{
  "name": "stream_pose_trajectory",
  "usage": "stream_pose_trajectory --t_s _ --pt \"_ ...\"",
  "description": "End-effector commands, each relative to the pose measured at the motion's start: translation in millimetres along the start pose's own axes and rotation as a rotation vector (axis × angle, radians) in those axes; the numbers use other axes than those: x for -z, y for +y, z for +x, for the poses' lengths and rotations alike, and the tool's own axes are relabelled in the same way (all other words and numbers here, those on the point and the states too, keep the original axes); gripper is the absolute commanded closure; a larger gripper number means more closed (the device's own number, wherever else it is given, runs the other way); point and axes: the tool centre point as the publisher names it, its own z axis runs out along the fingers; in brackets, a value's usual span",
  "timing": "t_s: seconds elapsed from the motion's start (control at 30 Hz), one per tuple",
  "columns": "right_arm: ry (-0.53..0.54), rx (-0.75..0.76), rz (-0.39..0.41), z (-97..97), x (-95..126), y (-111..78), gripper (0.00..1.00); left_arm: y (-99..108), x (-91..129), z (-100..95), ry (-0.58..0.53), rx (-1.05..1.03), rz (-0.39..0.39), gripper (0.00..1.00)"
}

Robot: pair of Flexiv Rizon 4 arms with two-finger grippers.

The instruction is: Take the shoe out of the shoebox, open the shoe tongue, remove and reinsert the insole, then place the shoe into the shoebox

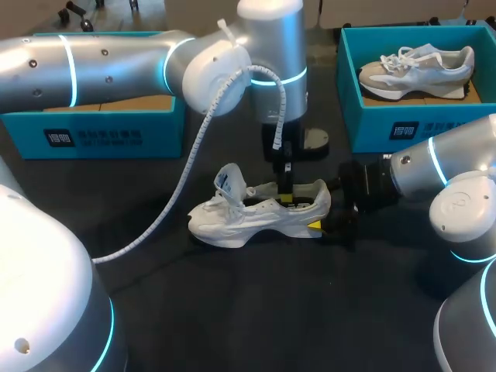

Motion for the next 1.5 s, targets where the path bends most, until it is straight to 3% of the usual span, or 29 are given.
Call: stream_pose_trajectory --t_s 0.03,0.33,0.73,0.8,0.9,0.97,1.0,1.13,1.5 --pt "-0.003 0.0 0.005 -1.1 -5.7 -0.3 1.0 8.6 -2.7 5.4 -0.003 -0.007 0.016 1.0" --pt "-0.003 0.0 0.005 -1.1 -5.7 -0.3 1.0 19.7 -9.1 15.3 0.025 -0.009 0.015 1.0" --pt "-0.003 0.0 0.005 -1.1 -5.7 -0.3 1.0 8.2 -25.9 27.2 0.039 -0.035 0.025 1.0" --pt "-0.003 0.0 0.005 -1.1 -5.7 -0.3 1.0 5.5 -27.5 26.4 0.037 -0.037 0.025 0.89" --pt "-0.003 0.0 0.005 -1.1 -5.7 -0.3 1.0 3.4 -30.0 22.7 0.03 -0.032 0.024 0.84" --pt "-0.003 0.0 0.005 -1.1 -5.7 -0.3 1.0 3.3 -31.3 19.9 0.02 -0.03 0.024 0.71" --pt "-0.003 0.0 0.005 -1.1 -5.7 -0.3 1.0 3.6 -31.7 18.8 0.015 -0.027 0.026 0.73" --pt "-0.003 0.0 0.005 -1.1 -5.7 -0.3 1.0 5.0 -33.4 14.1 -0.004 -0.021 0.02 0.62" --pt "-0.003 0.0 0.005 -1.1 -5.7 -0.3 1.0 10.6 -47.4 2.4 -0.056 -0.03 0.017 0.58"
